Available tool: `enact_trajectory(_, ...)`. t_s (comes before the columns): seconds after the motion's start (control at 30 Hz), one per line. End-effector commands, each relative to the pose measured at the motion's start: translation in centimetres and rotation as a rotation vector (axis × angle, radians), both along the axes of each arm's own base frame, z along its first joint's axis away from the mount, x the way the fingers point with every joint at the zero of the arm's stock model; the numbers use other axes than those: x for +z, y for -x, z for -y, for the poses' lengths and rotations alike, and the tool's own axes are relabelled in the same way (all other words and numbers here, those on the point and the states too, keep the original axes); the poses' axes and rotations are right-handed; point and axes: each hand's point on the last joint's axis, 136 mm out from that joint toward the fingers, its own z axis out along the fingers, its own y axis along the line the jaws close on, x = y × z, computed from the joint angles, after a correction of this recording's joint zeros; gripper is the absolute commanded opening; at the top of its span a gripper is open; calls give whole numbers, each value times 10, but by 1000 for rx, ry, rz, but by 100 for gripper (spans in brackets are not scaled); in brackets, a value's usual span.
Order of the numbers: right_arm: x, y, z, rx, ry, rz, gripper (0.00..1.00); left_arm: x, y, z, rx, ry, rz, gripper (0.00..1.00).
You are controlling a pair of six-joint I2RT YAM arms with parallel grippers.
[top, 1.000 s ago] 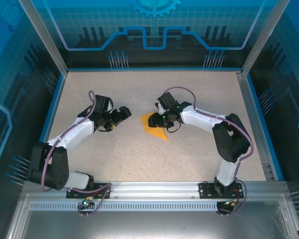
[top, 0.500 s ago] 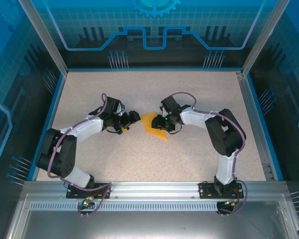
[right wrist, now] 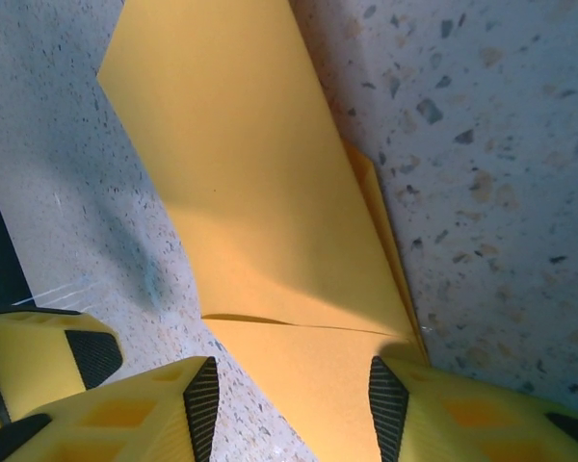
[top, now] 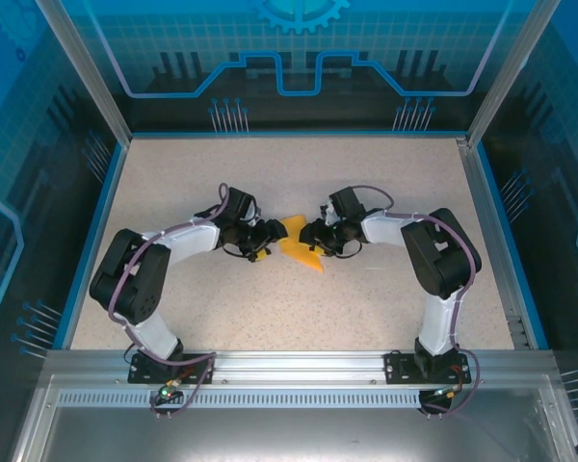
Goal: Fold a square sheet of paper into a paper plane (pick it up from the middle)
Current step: Fold the wing for the fifth time at the center of the table.
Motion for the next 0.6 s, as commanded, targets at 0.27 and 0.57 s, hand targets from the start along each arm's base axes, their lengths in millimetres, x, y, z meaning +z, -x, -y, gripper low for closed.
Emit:
enact_trajectory(0.27, -40, 24, 28, -49, 82, -149, 37, -15, -4, 15, 22, -36, -92, 63)
enact_trajectory(0.57, -48, 26, 35, -49, 132, -170, 27, -26, -7, 19, 17, -65, -127, 62)
